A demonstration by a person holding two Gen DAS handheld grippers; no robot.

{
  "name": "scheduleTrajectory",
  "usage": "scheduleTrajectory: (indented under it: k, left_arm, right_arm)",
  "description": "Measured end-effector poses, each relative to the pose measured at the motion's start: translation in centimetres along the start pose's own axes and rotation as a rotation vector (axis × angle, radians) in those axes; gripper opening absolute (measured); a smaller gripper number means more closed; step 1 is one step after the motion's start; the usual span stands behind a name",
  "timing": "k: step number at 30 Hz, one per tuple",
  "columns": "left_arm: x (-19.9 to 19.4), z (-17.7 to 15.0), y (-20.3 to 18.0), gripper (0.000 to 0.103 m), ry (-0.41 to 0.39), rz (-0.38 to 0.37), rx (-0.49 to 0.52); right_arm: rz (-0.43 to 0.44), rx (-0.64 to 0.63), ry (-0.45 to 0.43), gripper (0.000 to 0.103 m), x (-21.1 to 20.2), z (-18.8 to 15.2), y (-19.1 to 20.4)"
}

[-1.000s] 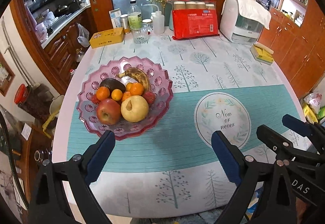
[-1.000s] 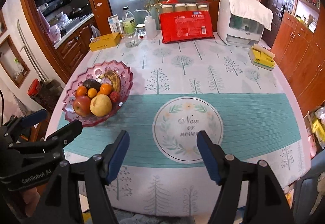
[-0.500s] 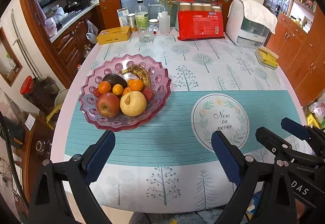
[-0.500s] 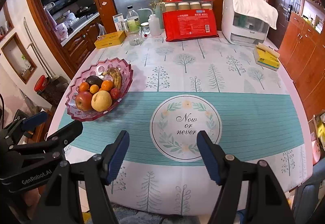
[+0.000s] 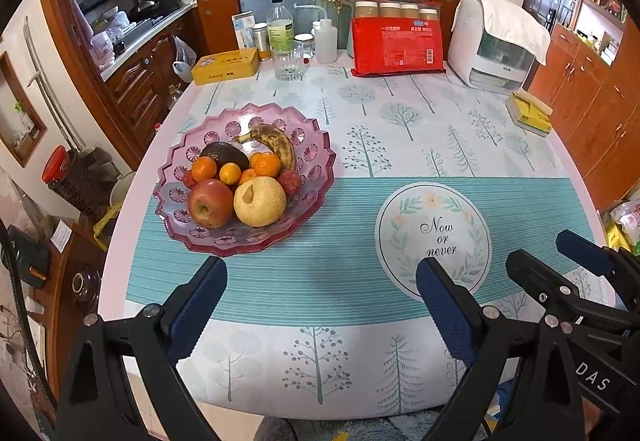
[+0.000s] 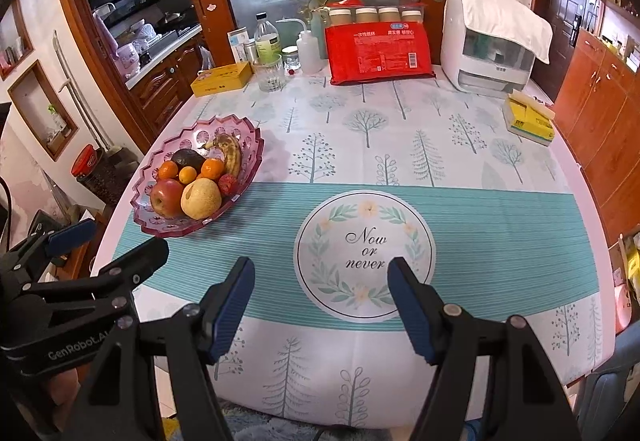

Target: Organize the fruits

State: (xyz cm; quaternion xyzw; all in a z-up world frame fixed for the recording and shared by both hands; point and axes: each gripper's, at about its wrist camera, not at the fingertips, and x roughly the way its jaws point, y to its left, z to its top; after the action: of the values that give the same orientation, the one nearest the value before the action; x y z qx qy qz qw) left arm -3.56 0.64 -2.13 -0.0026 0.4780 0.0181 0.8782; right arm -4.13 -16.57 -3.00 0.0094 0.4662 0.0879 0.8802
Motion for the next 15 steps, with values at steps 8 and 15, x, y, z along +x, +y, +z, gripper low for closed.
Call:
scheduleTrajectory:
  k: [8,15]
  left_arm:
    - [0.7,0.7,-0.4,0.095,0.009,-0.002,0.020]
    - [1.2,1.3,-0.5,0.095,0.020,-0.003,0.031]
  right_arm:
    - [0.002,0.020,0.010,0.070,0.7,0.4,-0.6]
    - [0.003,0.031,0.021,0.070,1.4,0.7,-1.1]
